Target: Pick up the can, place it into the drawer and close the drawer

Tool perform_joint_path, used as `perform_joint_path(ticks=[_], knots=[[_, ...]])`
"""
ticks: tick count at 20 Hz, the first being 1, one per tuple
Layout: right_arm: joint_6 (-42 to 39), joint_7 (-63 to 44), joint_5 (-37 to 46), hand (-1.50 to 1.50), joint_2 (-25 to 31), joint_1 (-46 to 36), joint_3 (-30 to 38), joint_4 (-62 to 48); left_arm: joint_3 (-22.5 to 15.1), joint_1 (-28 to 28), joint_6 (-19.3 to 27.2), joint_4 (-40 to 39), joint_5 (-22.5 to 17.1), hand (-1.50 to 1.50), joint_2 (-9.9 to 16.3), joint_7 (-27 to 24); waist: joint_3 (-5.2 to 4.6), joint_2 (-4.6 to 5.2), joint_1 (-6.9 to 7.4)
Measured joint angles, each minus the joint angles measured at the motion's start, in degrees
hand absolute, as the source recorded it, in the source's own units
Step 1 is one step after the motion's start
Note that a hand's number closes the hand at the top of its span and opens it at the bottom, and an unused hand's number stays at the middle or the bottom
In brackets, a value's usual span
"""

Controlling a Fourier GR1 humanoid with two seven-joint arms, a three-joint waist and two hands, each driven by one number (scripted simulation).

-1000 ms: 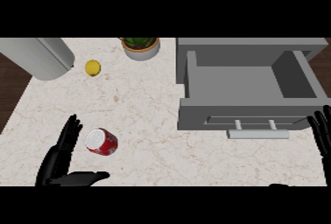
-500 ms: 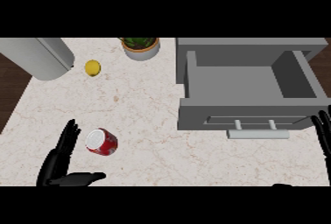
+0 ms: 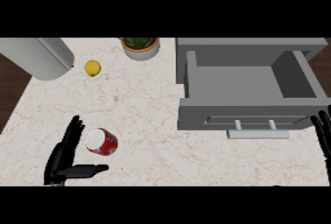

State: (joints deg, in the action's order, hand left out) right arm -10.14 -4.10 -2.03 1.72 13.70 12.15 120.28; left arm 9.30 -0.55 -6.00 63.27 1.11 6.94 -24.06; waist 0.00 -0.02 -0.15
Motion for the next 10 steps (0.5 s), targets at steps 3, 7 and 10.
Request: perform_joint_path(ticks=[3, 7, 10], knots=[[0.21, -1.17, 0.12, -1.5, -0.39, -0.27, -0.45, 0.99, -0.68, 0.29, 0.87, 0.13, 0.29, -1.5, -0.8, 0.05, 0.01, 0.0, 0.02], [-0.59, -1.02, -0.94, -1.5, 0.55, -1.31, 1.14, -0.37, 0.08, 3.5, 1.55, -5.26, 0.3, -1.5, -0.67, -2.05, -0.02, 0.0, -0.03], [-1.46, -1.08, -1.6, -1.5, 0.36, 0.17, 1.64, 1.08, 0.18, 5.24, 2.25, -7.61, 0.32, -1.5, -0.84, -2.88, 0.01, 0.01, -0.08]])
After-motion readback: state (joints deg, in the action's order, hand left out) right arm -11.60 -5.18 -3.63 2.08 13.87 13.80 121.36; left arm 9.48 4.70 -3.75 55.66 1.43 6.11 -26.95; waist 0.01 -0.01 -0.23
